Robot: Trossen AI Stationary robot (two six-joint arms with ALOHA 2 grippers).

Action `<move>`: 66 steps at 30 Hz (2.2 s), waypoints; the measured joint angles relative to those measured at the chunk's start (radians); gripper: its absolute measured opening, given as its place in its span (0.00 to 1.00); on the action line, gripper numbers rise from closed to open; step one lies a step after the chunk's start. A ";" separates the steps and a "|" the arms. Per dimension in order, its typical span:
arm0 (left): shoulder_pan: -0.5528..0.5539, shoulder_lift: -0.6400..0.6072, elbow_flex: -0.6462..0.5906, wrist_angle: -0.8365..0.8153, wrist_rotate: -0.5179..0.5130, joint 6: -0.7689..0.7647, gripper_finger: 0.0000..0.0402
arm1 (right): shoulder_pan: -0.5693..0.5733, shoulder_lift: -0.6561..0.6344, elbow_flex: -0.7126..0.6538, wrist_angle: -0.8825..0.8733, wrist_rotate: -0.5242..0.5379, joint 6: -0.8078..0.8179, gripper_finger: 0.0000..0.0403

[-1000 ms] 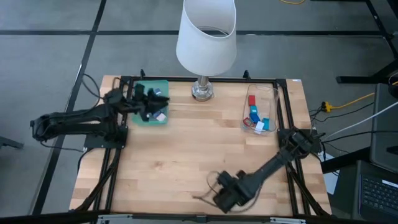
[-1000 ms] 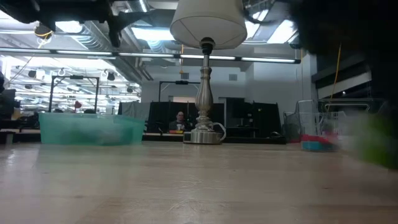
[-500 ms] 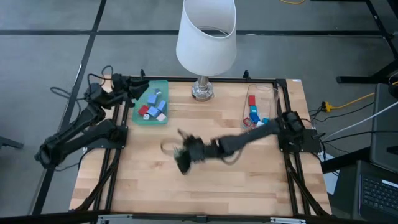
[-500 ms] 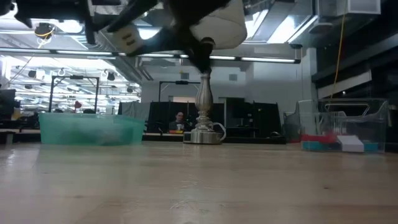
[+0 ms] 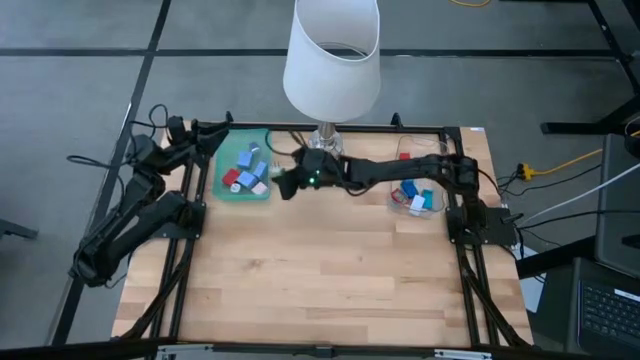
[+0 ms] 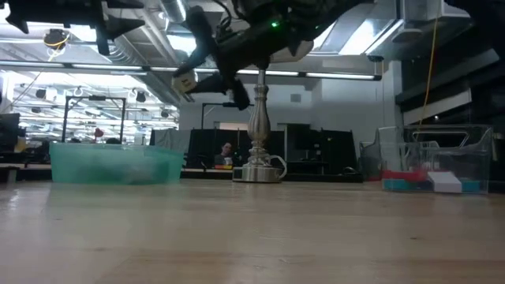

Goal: Pick & Place Office items
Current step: Put the green charger adapter into the green bin, then return to Home Position

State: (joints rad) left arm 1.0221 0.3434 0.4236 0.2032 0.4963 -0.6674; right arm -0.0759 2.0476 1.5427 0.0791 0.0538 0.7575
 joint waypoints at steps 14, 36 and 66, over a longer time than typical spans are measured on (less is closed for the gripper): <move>0.002 0.018 0.000 -0.040 0.004 0.006 0.42 | -0.016 0.477 0.661 -0.159 -0.109 -0.010 0.37; 0.002 0.018 0.000 -0.054 0.007 0.000 0.42 | -0.074 0.584 0.752 -0.197 -0.034 0.067 0.38; 0.002 0.018 0.000 -0.058 0.128 0.009 0.42 | 0.022 0.467 0.754 -0.177 -0.440 -0.043 0.04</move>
State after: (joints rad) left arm 1.0239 0.3618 0.4236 0.1451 0.6240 -0.6579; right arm -0.0534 2.5151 2.2963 -0.0983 -0.3862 0.7144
